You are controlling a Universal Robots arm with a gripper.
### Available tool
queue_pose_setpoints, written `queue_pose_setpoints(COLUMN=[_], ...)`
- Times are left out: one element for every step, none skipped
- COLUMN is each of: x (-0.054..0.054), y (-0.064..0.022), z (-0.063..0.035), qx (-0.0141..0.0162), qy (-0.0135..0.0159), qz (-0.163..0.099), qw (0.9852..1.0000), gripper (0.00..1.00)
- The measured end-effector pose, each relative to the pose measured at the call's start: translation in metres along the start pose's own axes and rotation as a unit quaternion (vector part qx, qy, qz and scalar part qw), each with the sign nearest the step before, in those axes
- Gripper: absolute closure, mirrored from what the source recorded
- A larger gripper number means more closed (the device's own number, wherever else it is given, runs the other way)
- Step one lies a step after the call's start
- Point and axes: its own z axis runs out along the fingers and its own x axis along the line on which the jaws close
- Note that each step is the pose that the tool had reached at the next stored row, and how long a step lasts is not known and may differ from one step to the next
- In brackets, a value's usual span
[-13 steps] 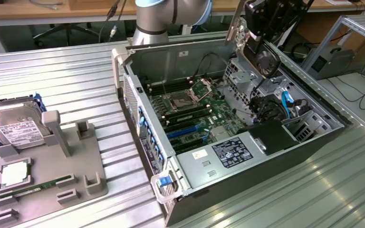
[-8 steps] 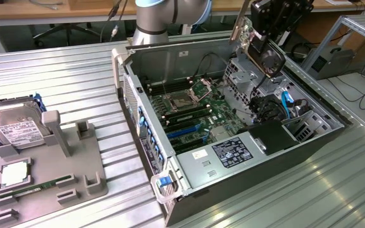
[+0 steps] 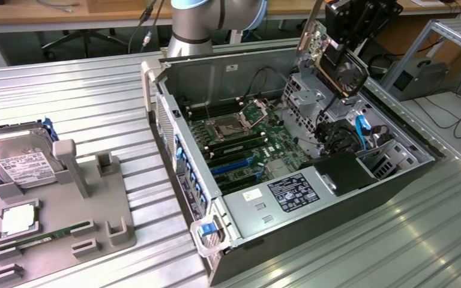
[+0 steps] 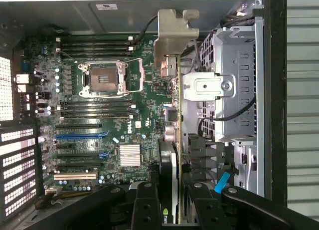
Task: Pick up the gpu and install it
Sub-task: 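Pick up the gpu and move the gpu toward the slot, then insert the gpu into the slot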
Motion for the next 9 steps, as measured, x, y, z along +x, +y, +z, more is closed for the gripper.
queue_pose_setpoints(x=[0.0, -0.0001, -0.0001, -0.0001, 0.0, 0.0, 0.0, -0.0001, 0.0], y=[-0.0001, 0.0, -0.0001, 0.0, -0.0001, 0.0, -0.0001, -0.0001, 0.0], z=[0.0, 0.0, 0.0, 0.0, 0.0, 0.0, 0.0, 0.0, 0.0], qx=[0.0, 0.0, 0.0, 0.0, 0.0, 0.0, 0.0, 0.0, 0.0], qy=[0.0, 0.0, 0.0, 0.0, 0.0, 0.0, 0.0, 0.0, 0.0], qz=[0.0, 0.0, 0.0, 0.0, 0.0, 0.0, 0.0, 0.0, 0.0], qw=[1.0, 1.0, 1.0, 1.0, 1.0, 1.0, 1.0, 1.0, 1.0], gripper=[0.73, 0.73, 0.73, 0.73, 0.73, 0.73, 0.73, 0.73, 0.73])
